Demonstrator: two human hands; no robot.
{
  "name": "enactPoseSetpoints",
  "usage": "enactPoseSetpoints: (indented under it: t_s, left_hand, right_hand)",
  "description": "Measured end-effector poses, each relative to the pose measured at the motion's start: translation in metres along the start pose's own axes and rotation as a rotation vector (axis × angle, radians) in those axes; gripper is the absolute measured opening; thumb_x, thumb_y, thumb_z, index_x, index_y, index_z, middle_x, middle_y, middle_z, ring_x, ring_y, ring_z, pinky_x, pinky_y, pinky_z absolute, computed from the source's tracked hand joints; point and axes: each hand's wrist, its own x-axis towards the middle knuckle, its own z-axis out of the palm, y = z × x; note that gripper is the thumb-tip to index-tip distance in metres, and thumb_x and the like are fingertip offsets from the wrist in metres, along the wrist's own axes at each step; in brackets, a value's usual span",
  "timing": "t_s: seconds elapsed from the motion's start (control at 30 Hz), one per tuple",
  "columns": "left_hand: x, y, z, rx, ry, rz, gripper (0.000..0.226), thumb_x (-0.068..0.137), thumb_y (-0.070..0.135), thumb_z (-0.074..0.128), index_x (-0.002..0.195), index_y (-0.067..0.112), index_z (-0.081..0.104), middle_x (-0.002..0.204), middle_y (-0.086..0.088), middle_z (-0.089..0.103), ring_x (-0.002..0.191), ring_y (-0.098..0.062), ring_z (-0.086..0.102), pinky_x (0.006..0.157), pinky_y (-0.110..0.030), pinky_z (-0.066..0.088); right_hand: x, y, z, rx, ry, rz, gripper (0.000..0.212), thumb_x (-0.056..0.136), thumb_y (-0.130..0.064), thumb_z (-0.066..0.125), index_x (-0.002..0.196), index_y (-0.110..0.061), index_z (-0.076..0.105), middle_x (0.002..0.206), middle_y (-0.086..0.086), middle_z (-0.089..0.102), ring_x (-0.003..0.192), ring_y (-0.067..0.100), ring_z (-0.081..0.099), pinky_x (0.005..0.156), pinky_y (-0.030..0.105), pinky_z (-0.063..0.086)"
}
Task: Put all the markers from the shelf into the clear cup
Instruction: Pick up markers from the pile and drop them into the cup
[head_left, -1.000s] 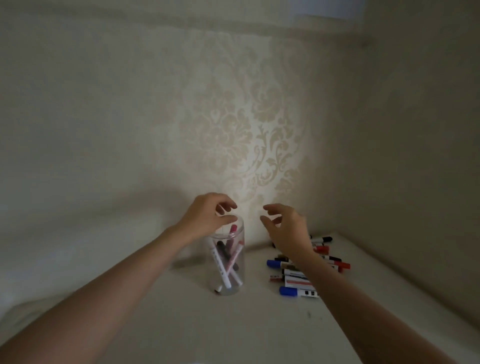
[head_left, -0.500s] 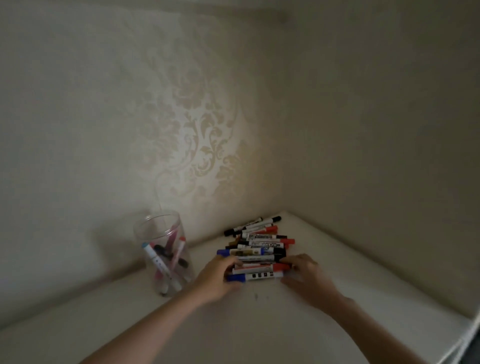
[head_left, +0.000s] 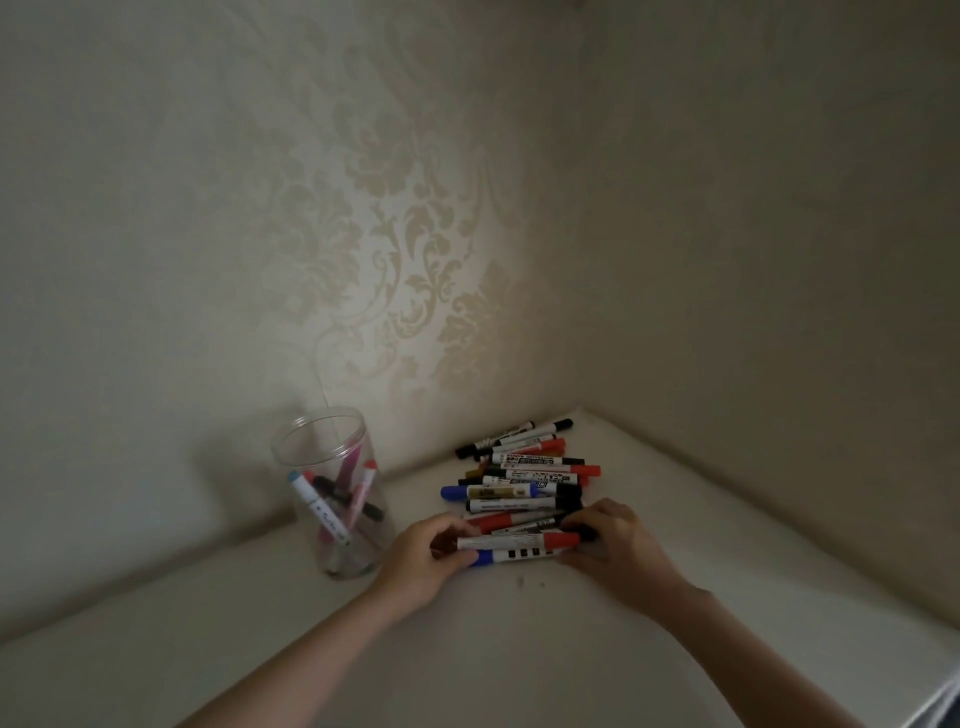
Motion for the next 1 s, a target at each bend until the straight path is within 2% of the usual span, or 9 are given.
enactPoseSetpoints:
  t_s: [0.17, 0.3, 0.4, 0.47, 0.53, 0.6, 0.7, 0.87, 1.0]
  left_hand:
    - [-0.008, 0.000, -0.014, -0.095, -0.004, -0.038, 0.022, 0.092, 0.018, 0.070, 0.096, 0.039, 0.065, 0.104, 0.017, 0.071, 0.102, 0.000, 0.067, 0.094, -0.023, 0.053]
    - [-0.015, 0.002, -0.026, -0.216, 0.032, -0.073, 0.015, 0.093, 0.013, 0.067, 0.100, 0.026, 0.068, 0.104, 0.004, 0.074, 0.095, -0.011, 0.073, 0.085, -0.026, 0.061]
    - [-0.016, 0.012, -0.038, -0.278, 0.070, -0.049, 0.014, 0.092, 0.010, 0.068, 0.098, 0.023, 0.070, 0.103, -0.005, 0.075, 0.091, -0.018, 0.076, 0.087, -0.038, 0.063]
    - [-0.014, 0.026, -0.051, -0.320, 0.140, -0.025, 0.019, 0.093, 0.007, 0.067, 0.094, 0.025, 0.069, 0.105, -0.014, 0.075, 0.086, -0.021, 0.076, 0.089, -0.043, 0.062]
    - [-0.013, 0.044, -0.073, -0.373, 0.230, -0.018, 0.020, 0.094, 0.003, 0.065, 0.091, 0.022, 0.069, 0.105, -0.021, 0.075, 0.071, -0.012, 0.074, 0.079, -0.030, 0.063]
    - [-0.015, 0.063, -0.106, -0.401, 0.300, 0.023, 0.016, 0.095, 0.000, 0.062, 0.093, 0.015, 0.068, 0.092, -0.014, 0.074, 0.057, -0.002, 0.069, 0.059, -0.011, 0.056]
    - [-0.018, 0.067, -0.171, -0.431, 0.454, 0.084, 0.011, 0.094, -0.003, 0.063, 0.094, 0.006, 0.070, 0.083, -0.006, 0.072, 0.070, -0.009, 0.072, 0.064, -0.012, 0.058]
    - [-0.032, 0.038, -0.250, -0.149, 0.656, 0.083, 0.010, 0.091, 0.001, 0.069, 0.091, 0.010, 0.072, 0.081, -0.006, 0.074, 0.067, -0.010, 0.072, 0.073, -0.024, 0.063]
    - [-0.034, 0.020, -0.250, 0.198, 0.509, 0.039, 0.007, 0.085, 0.002, 0.073, 0.092, 0.004, 0.076, 0.080, -0.012, 0.075, 0.074, -0.024, 0.069, 0.078, -0.036, 0.057]
  right_hand:
    - [0.003, 0.004, -0.010, -0.024, -0.105, 0.010, 0.036, 0.081, -0.037, 0.070, 0.114, -0.024, 0.066, 0.105, -0.001, 0.060, 0.096, 0.015, 0.058, 0.085, 0.018, 0.044]
    - [0.002, 0.004, -0.013, -0.069, -0.114, 0.022, 0.021, 0.086, -0.029, 0.066, 0.106, -0.024, 0.068, 0.100, -0.003, 0.059, 0.095, 0.015, 0.059, 0.081, 0.017, 0.042]
    - [-0.003, -0.006, -0.015, 0.112, -0.033, 0.095, 0.016, 0.087, -0.020, 0.065, 0.101, -0.026, 0.067, 0.095, -0.009, 0.062, 0.086, 0.009, 0.063, 0.080, 0.021, 0.050]
    - [-0.002, -0.020, -0.023, 0.326, 0.061, 0.210, 0.014, 0.086, -0.016, 0.066, 0.097, -0.026, 0.067, 0.088, -0.007, 0.070, 0.075, 0.008, 0.068, 0.070, 0.023, 0.056]
    - [0.005, -0.037, -0.036, 0.514, 0.185, 0.280, 0.012, 0.085, -0.014, 0.067, 0.096, -0.019, 0.070, 0.081, -0.001, 0.073, 0.067, 0.006, 0.070, 0.055, 0.015, 0.052]
    - [0.013, -0.060, -0.053, 0.630, 0.299, 0.270, 0.011, 0.085, -0.011, 0.068, 0.095, -0.014, 0.071, 0.080, -0.001, 0.074, 0.066, 0.005, 0.070, 0.055, 0.012, 0.050]
    - [0.028, -0.099, -0.079, 0.686, 0.400, 0.209, 0.011, 0.084, -0.013, 0.068, 0.094, -0.018, 0.070, 0.082, -0.003, 0.073, 0.069, 0.004, 0.070, 0.064, 0.017, 0.055]
    - [0.062, -0.158, -0.091, 0.745, 0.461, 0.149, 0.021, 0.082, -0.021, 0.072, 0.102, -0.018, 0.064, 0.085, -0.006, 0.073, 0.074, 0.008, 0.072, 0.072, 0.028, 0.057]
    - [0.082, -0.203, -0.081, 0.761, 0.482, 0.099, 0.026, 0.080, -0.025, 0.074, 0.100, -0.019, 0.059, 0.081, -0.008, 0.073, 0.068, -0.002, 0.069, 0.064, 0.016, 0.053]
